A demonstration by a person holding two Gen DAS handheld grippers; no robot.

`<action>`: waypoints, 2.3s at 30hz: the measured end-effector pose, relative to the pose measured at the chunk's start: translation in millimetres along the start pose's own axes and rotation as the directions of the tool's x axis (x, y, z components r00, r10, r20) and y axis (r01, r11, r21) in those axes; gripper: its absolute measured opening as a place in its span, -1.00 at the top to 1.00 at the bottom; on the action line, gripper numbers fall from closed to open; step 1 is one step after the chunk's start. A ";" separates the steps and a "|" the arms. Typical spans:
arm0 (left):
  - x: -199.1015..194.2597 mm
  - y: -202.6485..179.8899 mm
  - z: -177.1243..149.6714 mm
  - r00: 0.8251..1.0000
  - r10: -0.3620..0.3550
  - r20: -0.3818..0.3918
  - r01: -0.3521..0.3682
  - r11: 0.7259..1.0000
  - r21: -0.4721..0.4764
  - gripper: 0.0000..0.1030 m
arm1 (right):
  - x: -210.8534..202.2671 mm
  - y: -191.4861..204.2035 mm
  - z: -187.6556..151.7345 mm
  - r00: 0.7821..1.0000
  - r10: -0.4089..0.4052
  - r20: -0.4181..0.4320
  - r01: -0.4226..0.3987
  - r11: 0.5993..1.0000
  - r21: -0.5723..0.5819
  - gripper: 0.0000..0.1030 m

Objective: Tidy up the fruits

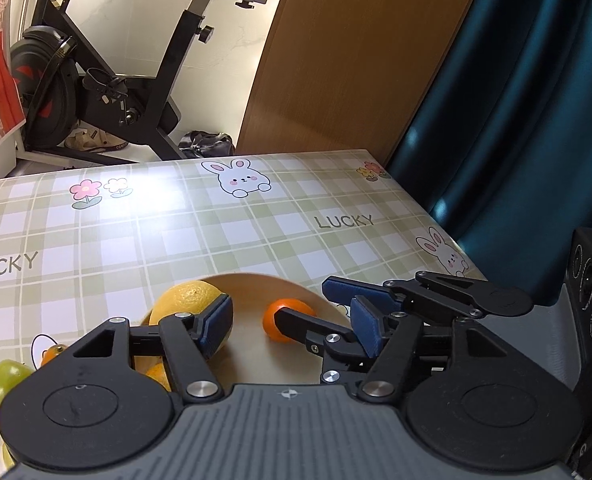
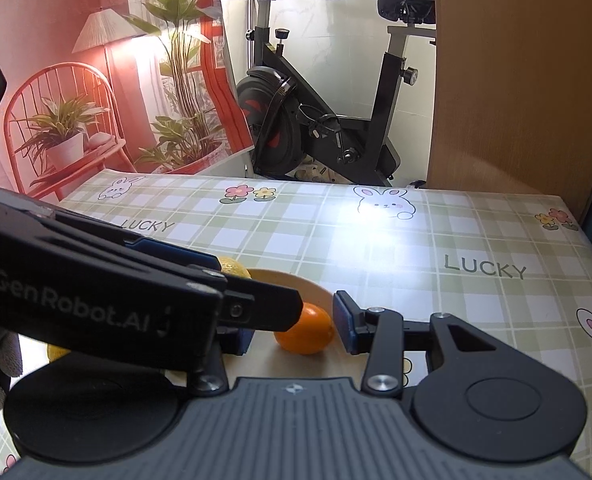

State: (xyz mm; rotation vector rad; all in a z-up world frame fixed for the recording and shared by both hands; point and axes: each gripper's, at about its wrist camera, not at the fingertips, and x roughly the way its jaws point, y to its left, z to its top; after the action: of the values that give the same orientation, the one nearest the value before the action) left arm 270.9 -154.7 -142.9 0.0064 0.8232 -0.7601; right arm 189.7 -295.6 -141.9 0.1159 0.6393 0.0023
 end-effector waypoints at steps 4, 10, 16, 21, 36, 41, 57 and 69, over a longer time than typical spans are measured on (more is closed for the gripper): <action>-33.2 9.8 -5.0 0.999 0.025 0.043 -0.025 1.000 0.003 -0.32 | -8.9 10.6 3.7 0.999 0.035 0.002 -0.035 0.999 -0.009 0.15; -81.5 32.6 -16.1 0.992 0.088 0.090 -0.088 0.996 0.005 -0.32 | -18.7 35.7 6.1 0.996 0.084 0.011 -0.084 0.996 -0.010 0.13; -121.4 67.2 -39.1 0.978 0.177 0.107 -0.174 0.984 -0.034 -0.32 | -22.4 65.5 1.0 0.992 0.130 0.000 -0.130 0.991 -0.012 0.13; -137.4 96.4 -56.6 0.975 0.210 0.078 -0.204 0.976 -0.076 -0.30 | -22.0 87.4 -5.4 0.987 0.162 -0.009 -0.162 0.986 -0.032 0.13; -127.1 123.7 -76.7 0.983 0.179 0.039 -0.172 0.976 -0.131 -0.25 | 20.3 137.1 -25.2 0.968 0.208 -0.139 -0.230 0.959 -0.164 -0.04; -121.8 124.2 -80.8 0.987 0.158 0.033 -0.152 0.979 -0.137 -0.24 | 34.2 141.9 -22.9 0.961 0.224 -0.161 -0.253 0.948 -0.194 -0.23; -110.9 121.7 -94.4 0.995 0.098 -0.008 -0.098 0.983 -0.157 -0.21 | 26.4 143.9 -32.2 0.946 0.273 -0.176 -0.300 0.941 -0.155 -0.32; -91.5 122.0 -95.4 0.997 0.063 -0.036 -0.069 0.978 -0.196 -0.16 | 23.0 146.5 -37.9 0.936 0.271 -0.226 -0.325 0.911 -0.253 -0.15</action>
State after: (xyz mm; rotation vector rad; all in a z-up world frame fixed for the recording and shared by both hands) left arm 243.0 18.6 -182.2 -0.1319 0.9199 -0.6150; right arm 190.5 -145.0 -169.9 -0.0697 0.7967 0.4072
